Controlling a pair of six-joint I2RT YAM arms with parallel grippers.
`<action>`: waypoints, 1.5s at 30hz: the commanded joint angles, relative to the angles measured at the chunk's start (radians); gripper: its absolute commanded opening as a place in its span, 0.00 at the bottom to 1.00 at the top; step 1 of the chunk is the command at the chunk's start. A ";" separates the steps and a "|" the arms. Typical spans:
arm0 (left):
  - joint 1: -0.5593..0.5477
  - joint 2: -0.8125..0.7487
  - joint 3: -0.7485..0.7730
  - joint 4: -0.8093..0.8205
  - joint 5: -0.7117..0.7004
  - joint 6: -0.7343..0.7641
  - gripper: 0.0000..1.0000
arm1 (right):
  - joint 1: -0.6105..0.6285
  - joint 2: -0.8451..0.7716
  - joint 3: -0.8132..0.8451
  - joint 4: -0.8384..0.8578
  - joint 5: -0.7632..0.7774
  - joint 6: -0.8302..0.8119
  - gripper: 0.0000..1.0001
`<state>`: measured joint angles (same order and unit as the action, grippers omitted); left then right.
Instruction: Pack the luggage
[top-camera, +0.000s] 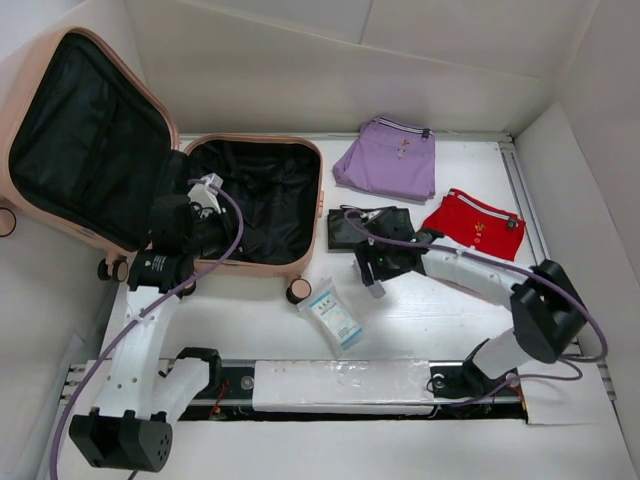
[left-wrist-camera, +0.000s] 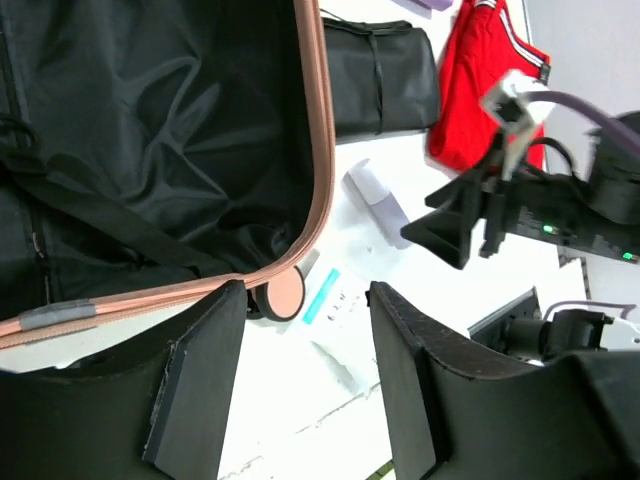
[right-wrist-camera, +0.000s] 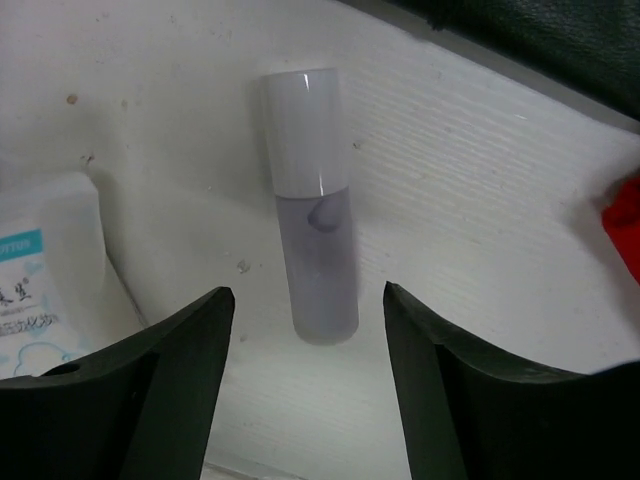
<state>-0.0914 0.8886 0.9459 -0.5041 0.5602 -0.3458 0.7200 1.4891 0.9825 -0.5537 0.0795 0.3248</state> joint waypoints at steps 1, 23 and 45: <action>-0.002 -0.014 0.004 0.041 -0.036 0.001 0.49 | -0.004 0.080 0.065 0.086 -0.041 -0.016 0.66; -0.284 0.403 0.774 0.184 -0.624 -0.068 0.68 | -0.031 0.023 0.234 0.110 -0.119 0.039 0.12; -0.314 -0.345 -0.064 -0.155 -0.332 -0.208 0.84 | 0.055 0.884 1.242 0.159 -0.280 0.258 0.29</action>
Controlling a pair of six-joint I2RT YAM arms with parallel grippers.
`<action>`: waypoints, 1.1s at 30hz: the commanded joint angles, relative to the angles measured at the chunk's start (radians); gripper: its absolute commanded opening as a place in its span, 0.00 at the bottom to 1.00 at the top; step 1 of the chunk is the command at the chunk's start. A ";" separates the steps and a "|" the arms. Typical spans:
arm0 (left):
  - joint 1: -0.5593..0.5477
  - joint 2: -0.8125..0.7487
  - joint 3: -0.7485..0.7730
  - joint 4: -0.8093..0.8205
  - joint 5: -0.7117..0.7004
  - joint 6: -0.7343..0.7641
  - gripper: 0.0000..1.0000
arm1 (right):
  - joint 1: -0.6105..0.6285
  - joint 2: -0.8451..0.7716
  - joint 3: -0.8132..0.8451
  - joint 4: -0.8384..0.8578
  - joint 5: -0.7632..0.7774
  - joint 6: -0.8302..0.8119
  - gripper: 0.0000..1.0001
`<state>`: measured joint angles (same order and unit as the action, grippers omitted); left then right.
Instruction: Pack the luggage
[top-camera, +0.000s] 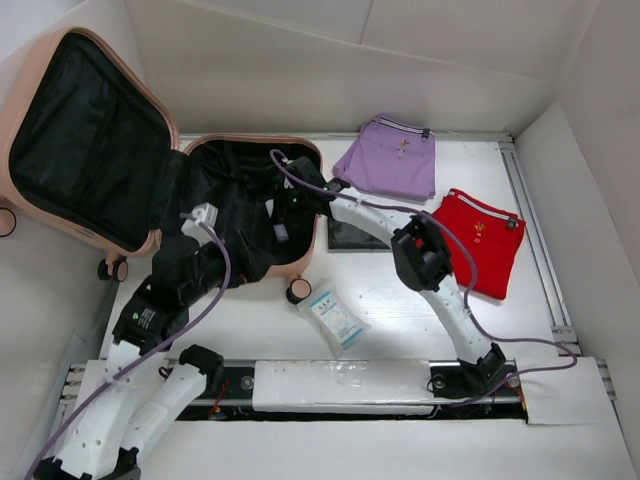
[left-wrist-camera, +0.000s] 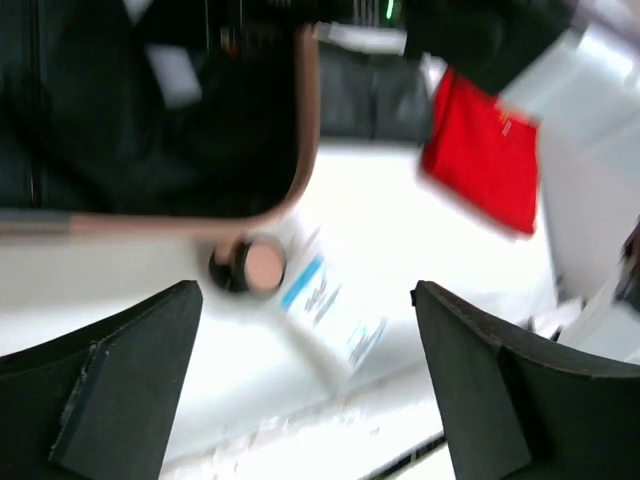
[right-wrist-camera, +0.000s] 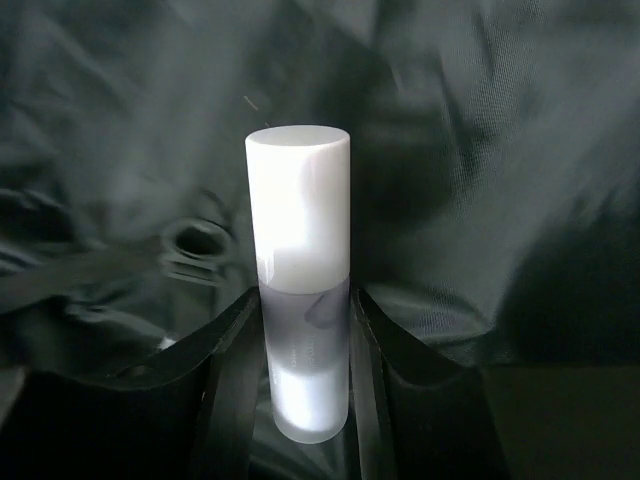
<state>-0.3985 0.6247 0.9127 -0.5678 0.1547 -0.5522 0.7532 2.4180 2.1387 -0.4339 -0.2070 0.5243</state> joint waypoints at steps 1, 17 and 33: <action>-0.007 -0.094 -0.058 -0.112 0.074 -0.002 0.86 | 0.021 -0.045 0.086 0.050 0.018 0.059 0.35; -0.007 0.061 -0.273 0.036 0.295 0.049 0.97 | -0.107 -0.445 -0.048 0.052 0.072 0.031 0.68; -0.816 0.589 0.017 0.057 -0.299 -0.406 0.97 | -0.232 -1.252 -0.855 -0.175 0.072 -0.132 0.68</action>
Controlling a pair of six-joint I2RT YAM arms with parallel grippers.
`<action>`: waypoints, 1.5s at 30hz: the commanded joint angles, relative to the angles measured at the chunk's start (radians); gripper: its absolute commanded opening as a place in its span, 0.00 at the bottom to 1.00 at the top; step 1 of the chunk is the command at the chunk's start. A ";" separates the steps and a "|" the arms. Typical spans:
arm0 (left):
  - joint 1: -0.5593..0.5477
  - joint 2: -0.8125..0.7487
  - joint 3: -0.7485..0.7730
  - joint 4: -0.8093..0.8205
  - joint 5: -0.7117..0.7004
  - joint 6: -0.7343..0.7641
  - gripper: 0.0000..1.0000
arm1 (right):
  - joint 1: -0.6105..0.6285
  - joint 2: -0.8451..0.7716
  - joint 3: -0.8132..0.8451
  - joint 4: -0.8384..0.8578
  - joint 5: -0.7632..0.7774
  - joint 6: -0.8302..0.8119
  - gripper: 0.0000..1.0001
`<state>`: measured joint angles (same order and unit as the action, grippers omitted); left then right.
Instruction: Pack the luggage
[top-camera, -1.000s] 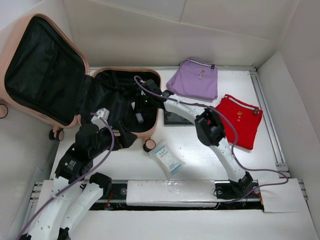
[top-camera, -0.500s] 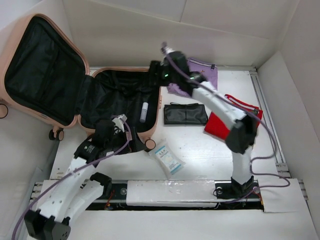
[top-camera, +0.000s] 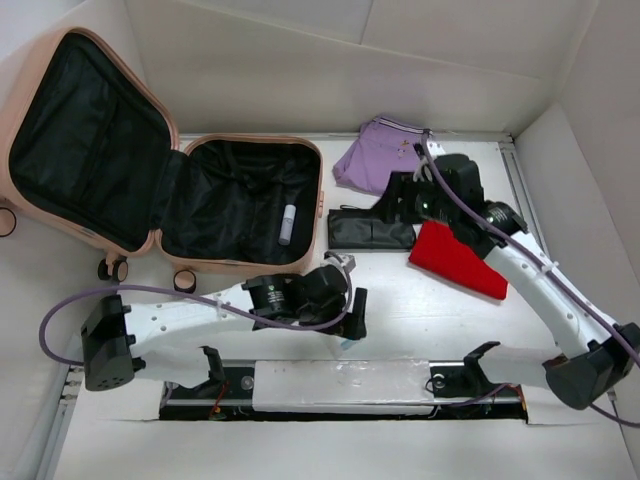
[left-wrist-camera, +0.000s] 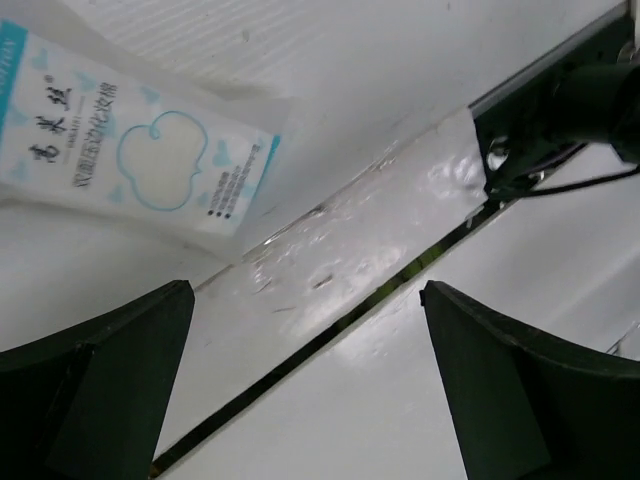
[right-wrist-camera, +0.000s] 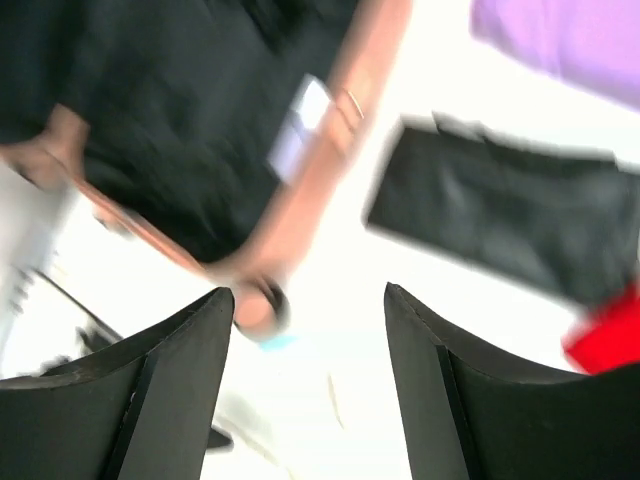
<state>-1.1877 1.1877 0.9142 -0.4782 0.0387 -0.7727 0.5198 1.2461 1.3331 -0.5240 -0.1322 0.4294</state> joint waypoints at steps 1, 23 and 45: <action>-0.027 0.015 -0.004 -0.004 -0.169 -0.224 0.95 | 0.002 -0.105 -0.067 -0.094 -0.003 -0.037 0.68; -0.027 0.272 0.003 0.001 -0.347 -0.659 0.74 | -0.118 -0.418 -0.342 -0.228 -0.276 -0.083 0.67; -0.151 0.386 0.396 -0.301 -0.451 -0.619 0.00 | -0.066 -0.445 -0.175 -0.332 -0.120 -0.130 0.67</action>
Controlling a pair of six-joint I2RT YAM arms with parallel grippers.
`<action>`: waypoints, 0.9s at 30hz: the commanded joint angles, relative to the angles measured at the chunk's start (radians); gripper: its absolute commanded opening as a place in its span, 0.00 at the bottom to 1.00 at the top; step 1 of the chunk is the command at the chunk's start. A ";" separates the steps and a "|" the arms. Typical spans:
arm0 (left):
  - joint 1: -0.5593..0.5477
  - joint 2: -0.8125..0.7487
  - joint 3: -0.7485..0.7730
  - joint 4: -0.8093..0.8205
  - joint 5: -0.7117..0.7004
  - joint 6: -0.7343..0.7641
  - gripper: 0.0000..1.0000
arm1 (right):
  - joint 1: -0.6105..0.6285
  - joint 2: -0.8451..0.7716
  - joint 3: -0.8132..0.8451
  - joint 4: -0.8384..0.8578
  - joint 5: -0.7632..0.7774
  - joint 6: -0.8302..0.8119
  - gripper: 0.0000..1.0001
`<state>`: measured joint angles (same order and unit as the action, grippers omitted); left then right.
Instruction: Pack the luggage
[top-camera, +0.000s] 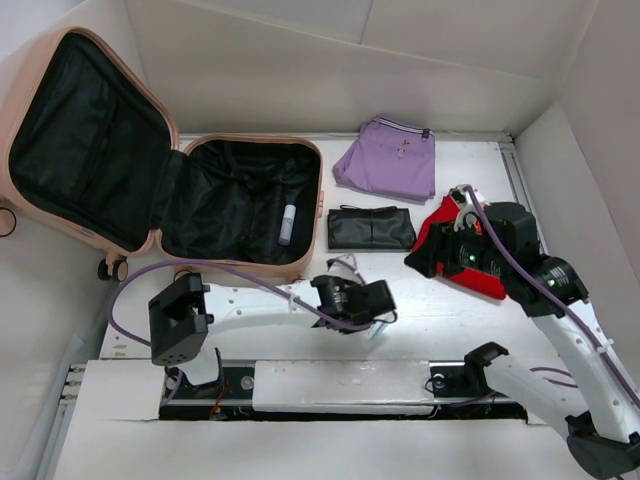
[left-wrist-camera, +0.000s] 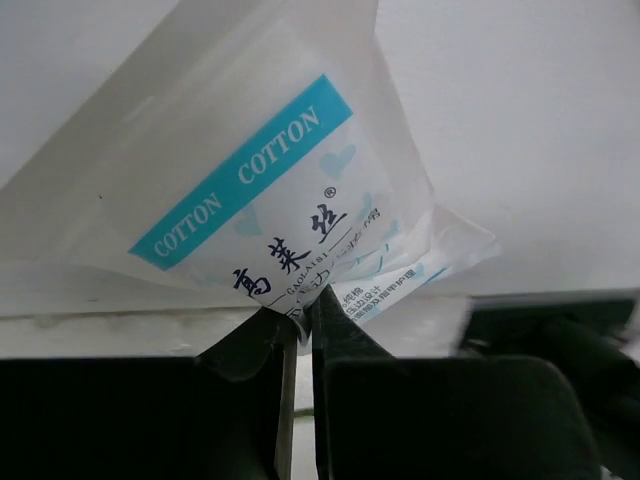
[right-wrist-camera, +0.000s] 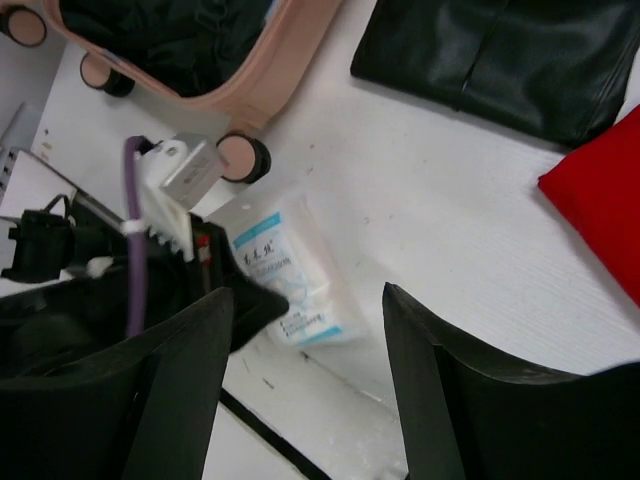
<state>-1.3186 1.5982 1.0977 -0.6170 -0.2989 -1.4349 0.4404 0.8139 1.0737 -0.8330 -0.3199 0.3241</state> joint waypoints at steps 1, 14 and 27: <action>-0.021 -0.024 0.258 -0.234 -0.165 0.044 0.00 | 0.014 -0.013 0.097 -0.023 0.082 -0.025 0.67; 0.618 -0.411 0.176 -0.081 -0.316 0.416 0.00 | 0.014 0.027 0.037 0.053 0.105 -0.025 0.67; 0.862 -0.273 0.175 0.175 0.043 0.702 0.80 | -0.006 0.060 -0.027 0.071 0.258 0.015 0.67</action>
<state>-0.3439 1.3334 1.2022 -0.5041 -0.3302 -0.7971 0.4438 0.8864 1.0534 -0.7994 -0.1551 0.3191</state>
